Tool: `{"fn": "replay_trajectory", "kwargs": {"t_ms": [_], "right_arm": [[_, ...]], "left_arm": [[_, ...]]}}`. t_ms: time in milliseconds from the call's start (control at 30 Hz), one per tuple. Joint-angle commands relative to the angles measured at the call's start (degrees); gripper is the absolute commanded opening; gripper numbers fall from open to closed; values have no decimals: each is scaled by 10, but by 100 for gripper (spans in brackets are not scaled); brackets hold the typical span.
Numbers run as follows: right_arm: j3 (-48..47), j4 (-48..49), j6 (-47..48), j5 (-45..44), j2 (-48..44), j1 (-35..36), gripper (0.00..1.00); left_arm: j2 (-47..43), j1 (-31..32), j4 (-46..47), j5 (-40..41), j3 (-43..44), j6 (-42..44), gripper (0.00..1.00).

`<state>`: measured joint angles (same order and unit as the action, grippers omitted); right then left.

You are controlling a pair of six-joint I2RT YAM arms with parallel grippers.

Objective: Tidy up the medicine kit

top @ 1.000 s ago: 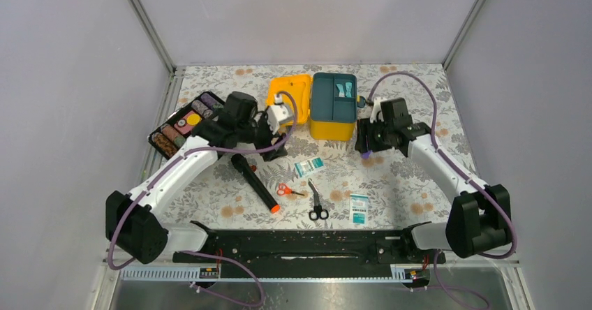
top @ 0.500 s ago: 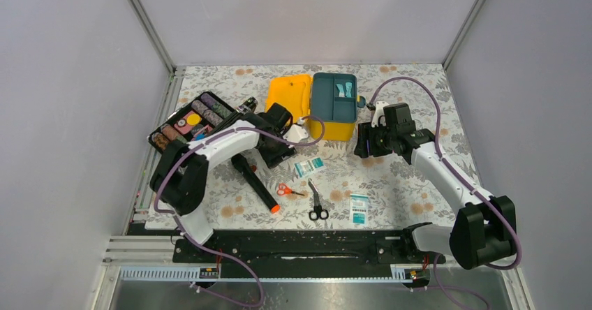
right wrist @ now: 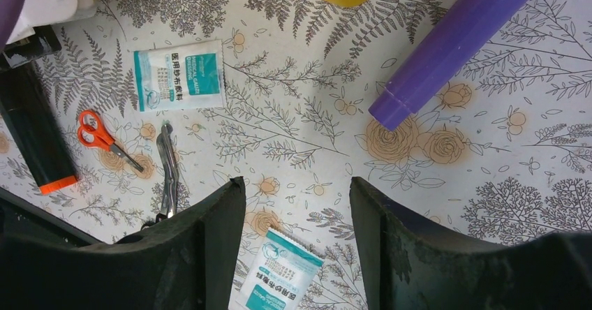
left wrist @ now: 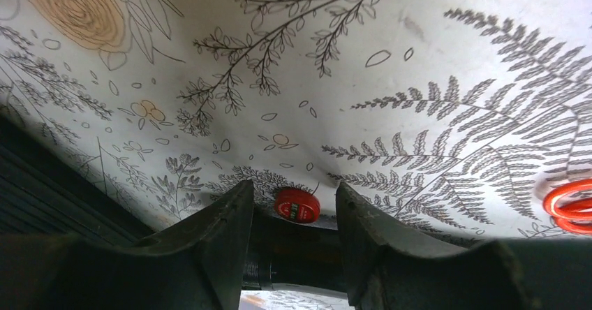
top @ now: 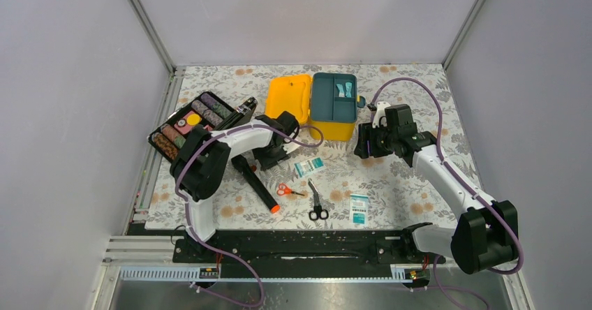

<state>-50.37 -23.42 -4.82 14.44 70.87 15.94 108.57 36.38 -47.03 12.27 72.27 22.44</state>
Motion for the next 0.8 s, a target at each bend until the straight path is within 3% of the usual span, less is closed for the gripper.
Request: {"fn": "replay_trajectory", "kwargs": {"t_ms": [0,433,767], "right_arm": [[1,12,-3,1,-14,1,63],[-5,12,-3,4,-3,1,63],[-10,10,-4,3,0,0,63]], "left_arm": [[7,-6,-32,32,16,-9,47],[45,-32,-69,21,24,1,38],[60,-39,-82,-22,33,19,14]]}}
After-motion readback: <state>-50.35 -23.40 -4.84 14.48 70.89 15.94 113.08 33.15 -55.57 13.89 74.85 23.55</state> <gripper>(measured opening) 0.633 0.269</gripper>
